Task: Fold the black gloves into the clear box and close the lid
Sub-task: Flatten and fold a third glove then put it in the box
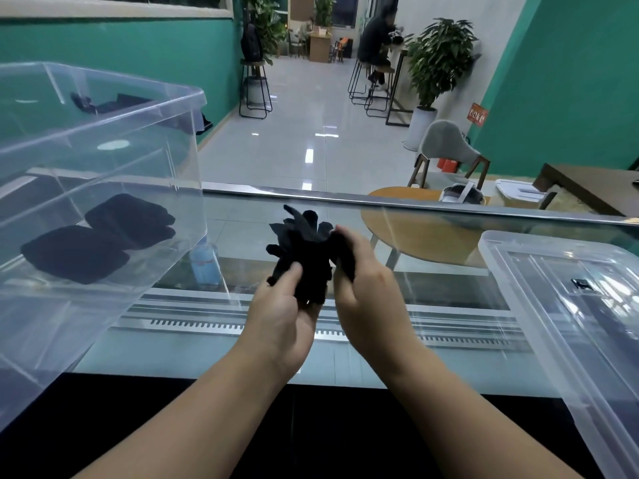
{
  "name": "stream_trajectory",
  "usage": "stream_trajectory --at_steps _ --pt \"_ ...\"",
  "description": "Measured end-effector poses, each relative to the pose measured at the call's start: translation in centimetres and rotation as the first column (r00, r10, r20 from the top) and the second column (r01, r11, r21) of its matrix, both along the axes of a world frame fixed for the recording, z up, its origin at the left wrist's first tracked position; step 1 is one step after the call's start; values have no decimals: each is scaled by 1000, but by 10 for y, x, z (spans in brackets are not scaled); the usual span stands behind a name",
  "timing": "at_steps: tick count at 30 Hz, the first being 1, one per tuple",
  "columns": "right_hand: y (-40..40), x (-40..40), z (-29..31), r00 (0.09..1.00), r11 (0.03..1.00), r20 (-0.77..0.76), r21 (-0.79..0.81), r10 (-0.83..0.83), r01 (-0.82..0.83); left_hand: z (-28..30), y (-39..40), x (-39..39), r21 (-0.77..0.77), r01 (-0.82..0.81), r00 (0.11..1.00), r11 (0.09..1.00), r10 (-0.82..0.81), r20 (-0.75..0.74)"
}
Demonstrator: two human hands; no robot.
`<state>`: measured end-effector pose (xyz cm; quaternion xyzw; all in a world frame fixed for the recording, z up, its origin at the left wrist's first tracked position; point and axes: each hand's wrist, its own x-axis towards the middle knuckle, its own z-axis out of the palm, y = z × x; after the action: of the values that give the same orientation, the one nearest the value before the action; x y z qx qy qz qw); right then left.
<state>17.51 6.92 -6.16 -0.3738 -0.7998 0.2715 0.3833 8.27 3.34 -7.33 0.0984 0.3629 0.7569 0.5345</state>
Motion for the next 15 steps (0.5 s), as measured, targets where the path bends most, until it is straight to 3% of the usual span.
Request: stream_trajectory --at_steps 3,10,15 --pt "-1 -1 -2 988 995 114 -24 99 -97 -1 -3 3 -2 46 995 999 -46 -88" --pt "-1 -4 -3 913 973 335 -80 233 -219 -2 -1 2 40 90 996 995 -91 1" --pt "2 -7 -6 920 965 298 -140 255 -223 -3 0 -1 43 125 987 991 -129 95"
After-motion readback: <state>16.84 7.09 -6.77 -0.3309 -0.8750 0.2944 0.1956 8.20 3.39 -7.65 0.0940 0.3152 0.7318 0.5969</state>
